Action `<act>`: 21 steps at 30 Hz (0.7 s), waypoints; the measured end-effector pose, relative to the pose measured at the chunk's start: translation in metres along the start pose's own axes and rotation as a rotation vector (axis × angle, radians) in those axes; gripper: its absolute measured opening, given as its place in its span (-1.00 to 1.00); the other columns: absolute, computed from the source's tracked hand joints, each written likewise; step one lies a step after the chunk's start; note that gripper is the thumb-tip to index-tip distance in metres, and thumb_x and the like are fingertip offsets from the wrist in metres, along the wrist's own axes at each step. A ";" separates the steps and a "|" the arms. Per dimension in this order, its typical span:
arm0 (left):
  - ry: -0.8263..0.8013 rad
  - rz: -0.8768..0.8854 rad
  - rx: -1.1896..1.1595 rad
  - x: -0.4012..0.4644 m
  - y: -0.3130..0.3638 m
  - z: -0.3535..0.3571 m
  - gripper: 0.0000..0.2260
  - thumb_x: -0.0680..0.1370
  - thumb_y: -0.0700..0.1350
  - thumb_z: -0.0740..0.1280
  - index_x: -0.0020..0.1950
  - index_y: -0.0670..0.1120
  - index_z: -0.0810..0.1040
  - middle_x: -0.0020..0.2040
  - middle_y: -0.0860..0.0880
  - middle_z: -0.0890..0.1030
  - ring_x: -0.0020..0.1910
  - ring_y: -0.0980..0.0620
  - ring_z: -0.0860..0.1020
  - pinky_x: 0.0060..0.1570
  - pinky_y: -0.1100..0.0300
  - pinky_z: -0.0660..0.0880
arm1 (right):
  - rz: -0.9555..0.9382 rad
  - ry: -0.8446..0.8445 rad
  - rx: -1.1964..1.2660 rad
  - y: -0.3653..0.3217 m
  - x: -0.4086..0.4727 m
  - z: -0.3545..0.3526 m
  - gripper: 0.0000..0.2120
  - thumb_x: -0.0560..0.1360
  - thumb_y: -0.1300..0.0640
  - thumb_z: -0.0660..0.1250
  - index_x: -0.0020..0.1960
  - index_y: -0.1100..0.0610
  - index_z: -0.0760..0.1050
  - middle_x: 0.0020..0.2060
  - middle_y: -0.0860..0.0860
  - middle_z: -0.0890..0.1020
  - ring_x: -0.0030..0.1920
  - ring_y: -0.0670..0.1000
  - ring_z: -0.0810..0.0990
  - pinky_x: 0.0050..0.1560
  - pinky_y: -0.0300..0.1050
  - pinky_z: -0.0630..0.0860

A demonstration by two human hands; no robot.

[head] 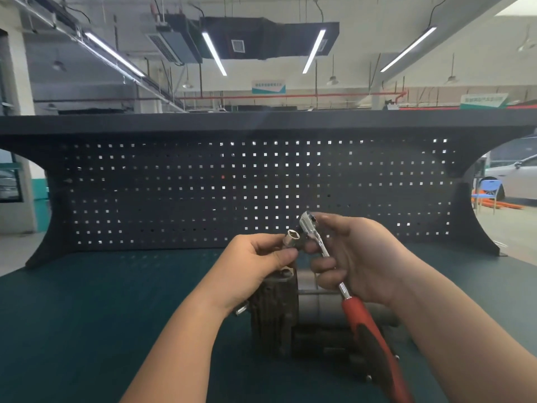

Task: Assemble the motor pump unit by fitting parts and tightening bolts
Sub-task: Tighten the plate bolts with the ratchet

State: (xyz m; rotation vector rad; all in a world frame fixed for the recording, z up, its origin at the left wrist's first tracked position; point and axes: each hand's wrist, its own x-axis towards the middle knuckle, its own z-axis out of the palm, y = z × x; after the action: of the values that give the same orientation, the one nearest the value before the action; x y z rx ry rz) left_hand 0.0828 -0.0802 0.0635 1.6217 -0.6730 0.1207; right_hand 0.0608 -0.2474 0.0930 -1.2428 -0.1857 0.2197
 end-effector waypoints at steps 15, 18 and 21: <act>0.005 -0.033 -0.034 0.001 -0.002 -0.004 -0.83 0.50 -0.28 0.39 -0.08 -0.02 0.70 -0.17 -0.02 0.67 -0.18 0.13 0.60 -0.11 0.35 0.56 | 0.018 -0.115 0.013 -0.004 -0.004 -0.005 -0.86 0.50 0.07 0.27 0.02 0.07 0.52 -0.39 0.05 0.48 -0.54 -0.09 0.32 -0.63 -0.34 0.20; 0.001 -0.035 -0.047 0.000 -0.002 -0.004 -0.82 0.50 -0.29 0.39 -0.06 -0.03 0.69 -0.16 -0.03 0.66 -0.19 0.13 0.60 -0.13 0.34 0.56 | 0.030 -0.079 -0.055 -0.002 -0.004 -0.004 -0.86 0.47 -0.01 0.31 -0.10 0.06 0.53 -0.42 0.03 0.47 -0.55 -0.09 0.32 -0.65 -0.33 0.20; -0.001 -0.045 -0.042 0.000 -0.002 -0.005 -0.82 0.49 -0.29 0.39 -0.04 -0.03 0.69 -0.15 -0.02 0.67 -0.18 0.15 0.61 -0.12 0.35 0.56 | 0.047 -0.080 -0.090 -0.002 -0.004 -0.005 -0.85 0.50 0.00 0.31 -0.17 0.05 0.55 -0.43 0.03 0.46 -0.55 -0.09 0.30 -0.62 -0.32 0.19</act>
State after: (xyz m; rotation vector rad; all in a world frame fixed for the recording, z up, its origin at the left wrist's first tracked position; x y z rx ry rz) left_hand 0.0850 -0.0756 0.0630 1.5955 -0.6355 0.0724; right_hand 0.0583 -0.2536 0.0931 -1.3292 -0.2380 0.3046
